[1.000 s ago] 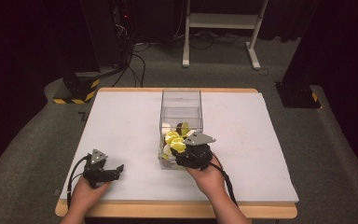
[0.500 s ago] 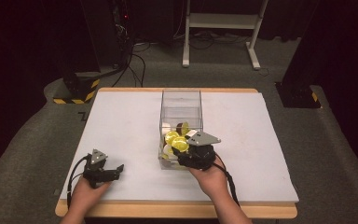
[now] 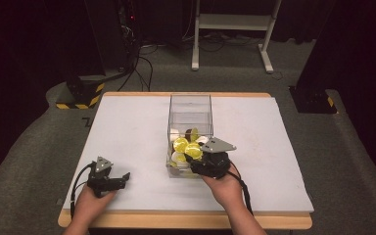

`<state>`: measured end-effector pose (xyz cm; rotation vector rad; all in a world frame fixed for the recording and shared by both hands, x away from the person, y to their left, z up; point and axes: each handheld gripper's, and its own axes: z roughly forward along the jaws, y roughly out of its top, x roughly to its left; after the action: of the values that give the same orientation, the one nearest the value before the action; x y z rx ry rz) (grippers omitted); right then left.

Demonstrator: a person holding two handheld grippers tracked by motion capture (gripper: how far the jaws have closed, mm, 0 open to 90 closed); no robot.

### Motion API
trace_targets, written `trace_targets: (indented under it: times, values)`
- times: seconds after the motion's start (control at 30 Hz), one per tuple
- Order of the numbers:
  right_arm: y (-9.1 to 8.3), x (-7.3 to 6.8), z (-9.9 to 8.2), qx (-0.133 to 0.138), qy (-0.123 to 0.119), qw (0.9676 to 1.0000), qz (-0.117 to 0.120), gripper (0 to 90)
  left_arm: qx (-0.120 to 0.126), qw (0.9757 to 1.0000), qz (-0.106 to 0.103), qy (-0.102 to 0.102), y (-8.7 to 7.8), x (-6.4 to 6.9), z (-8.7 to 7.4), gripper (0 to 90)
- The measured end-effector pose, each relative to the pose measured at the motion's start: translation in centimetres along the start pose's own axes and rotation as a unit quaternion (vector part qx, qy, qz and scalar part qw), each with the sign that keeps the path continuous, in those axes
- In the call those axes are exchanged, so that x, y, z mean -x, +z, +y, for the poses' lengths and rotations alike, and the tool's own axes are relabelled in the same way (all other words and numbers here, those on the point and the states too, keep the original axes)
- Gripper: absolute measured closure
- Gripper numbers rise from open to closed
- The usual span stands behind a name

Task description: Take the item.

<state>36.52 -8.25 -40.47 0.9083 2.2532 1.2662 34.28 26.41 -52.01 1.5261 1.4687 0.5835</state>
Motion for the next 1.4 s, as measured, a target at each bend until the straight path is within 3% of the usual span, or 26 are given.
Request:
trace_targets:
  times: [0.63,1.4]
  values:
    - [-1.0,1.4,-0.6,0.0,0.014,0.9996,-0.024,38.0,0.0,1.0,0.0,-0.001,0.0,0.0,0.0,13.8]
    - [-4.1,5.6,-1.5,0.021,0.053,0.9956,-0.074,38.0,0.001,1.0,0.0,-0.002,0.0,0.0,0.0,13.8]
